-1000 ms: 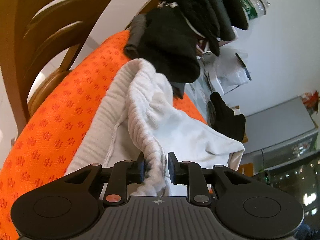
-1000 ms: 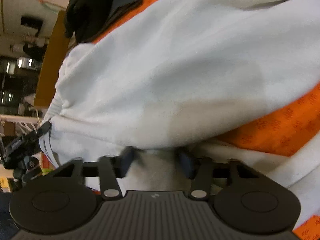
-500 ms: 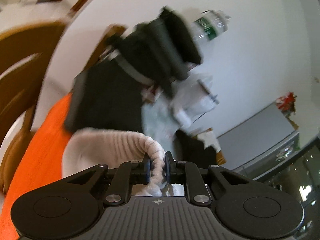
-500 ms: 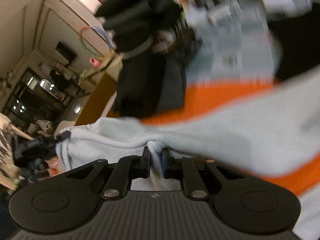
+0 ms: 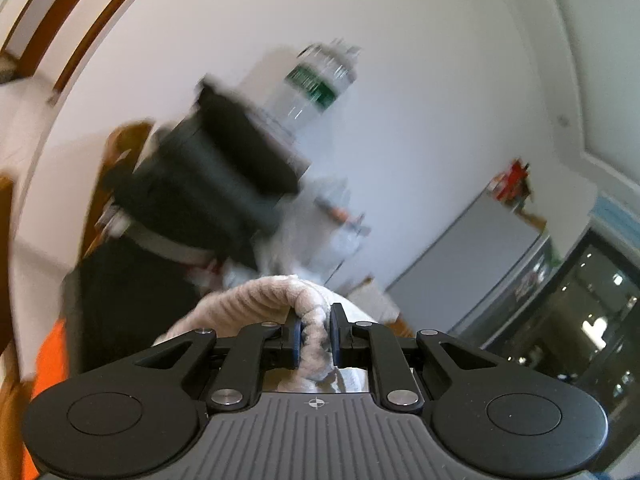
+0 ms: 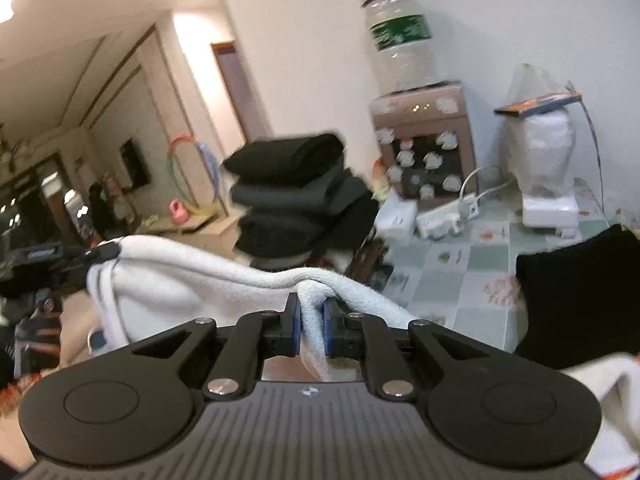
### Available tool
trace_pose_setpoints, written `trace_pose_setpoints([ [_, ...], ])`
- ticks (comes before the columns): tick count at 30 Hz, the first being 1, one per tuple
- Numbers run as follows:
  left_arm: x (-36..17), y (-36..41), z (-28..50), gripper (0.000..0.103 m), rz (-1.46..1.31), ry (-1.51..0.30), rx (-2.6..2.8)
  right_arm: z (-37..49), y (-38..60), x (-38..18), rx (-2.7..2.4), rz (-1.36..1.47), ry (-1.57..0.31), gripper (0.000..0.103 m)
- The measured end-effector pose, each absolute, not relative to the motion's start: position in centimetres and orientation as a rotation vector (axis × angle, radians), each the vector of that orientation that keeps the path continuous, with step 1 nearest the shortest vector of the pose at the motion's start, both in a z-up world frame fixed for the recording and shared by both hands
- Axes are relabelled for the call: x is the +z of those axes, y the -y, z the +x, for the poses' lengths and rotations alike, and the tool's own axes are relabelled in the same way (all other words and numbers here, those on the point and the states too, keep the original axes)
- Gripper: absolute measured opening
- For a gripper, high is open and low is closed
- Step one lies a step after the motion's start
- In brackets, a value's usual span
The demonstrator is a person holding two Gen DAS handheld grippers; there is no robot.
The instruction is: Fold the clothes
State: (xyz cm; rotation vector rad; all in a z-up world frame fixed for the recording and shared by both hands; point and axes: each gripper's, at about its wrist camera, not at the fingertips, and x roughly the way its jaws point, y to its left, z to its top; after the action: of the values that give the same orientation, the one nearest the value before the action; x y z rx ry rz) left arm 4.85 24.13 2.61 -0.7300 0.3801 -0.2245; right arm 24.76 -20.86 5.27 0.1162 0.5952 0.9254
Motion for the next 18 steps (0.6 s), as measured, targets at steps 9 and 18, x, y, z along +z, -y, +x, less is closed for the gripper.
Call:
trace_pose_setpoints([
  [9,-9.0,-22.4,-7.1,0.016,-0.821,-0.672,-0.152,12.9,19.2,-6.2,1.017,-0.065,-0.861,0.012],
  [18,-11.4,-17.1,-11.4,0.017,-0.582,-0.834,-0.27,7.4,21.6,-10.2,1.086,-0.245,-0.933,0.013],
])
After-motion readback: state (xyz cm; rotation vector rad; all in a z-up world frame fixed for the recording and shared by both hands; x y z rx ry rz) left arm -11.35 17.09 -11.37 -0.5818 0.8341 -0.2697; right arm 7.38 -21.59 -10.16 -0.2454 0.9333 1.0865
